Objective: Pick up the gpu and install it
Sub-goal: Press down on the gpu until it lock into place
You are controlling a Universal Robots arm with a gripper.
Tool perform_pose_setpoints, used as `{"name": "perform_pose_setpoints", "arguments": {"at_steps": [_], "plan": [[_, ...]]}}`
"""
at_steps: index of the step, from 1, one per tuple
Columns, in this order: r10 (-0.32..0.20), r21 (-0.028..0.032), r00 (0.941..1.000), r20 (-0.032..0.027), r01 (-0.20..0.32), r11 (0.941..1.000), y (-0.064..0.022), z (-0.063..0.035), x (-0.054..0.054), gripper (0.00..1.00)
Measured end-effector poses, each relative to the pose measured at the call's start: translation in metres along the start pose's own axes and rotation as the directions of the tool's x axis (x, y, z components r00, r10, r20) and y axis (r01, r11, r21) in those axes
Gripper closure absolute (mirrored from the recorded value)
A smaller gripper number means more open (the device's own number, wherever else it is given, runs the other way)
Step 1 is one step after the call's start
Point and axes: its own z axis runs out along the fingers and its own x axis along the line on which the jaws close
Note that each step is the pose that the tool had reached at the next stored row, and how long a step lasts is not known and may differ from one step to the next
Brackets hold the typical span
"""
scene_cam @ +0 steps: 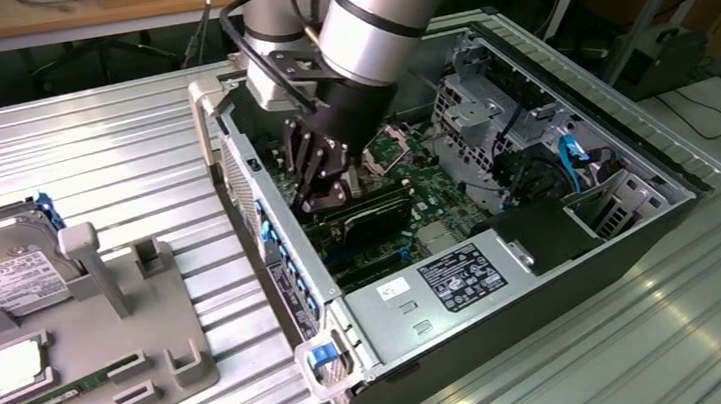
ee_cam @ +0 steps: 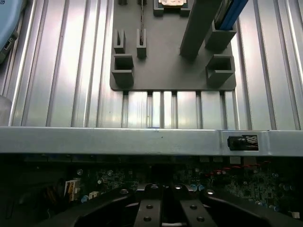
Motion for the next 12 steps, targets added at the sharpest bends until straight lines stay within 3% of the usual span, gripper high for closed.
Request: {"name": "perform_pose_setpoints", "arguments": {"at_steps": [5, 9, 11, 12], "plan": [[-0.001, -0.0003, 1.0, -0.0007, 0.001, 1.0, 0.0031, 0.0036, 0.0, 0.89], [-0.002, -0.0042, 1.0, -0.0014, 0.002, 1.0, 0.0033, 0.0063, 0.0, 0.89], [-0.003, -0.0004, 1.0, -0.0014, 0.003, 1.0, 0.0021, 0.008, -0.0002, 0.89], [-0.004, 0.0079, 1.0, -0.0032, 0.004, 1.0, 0.0013, 0.0081, -0.0002, 0.89]]}}
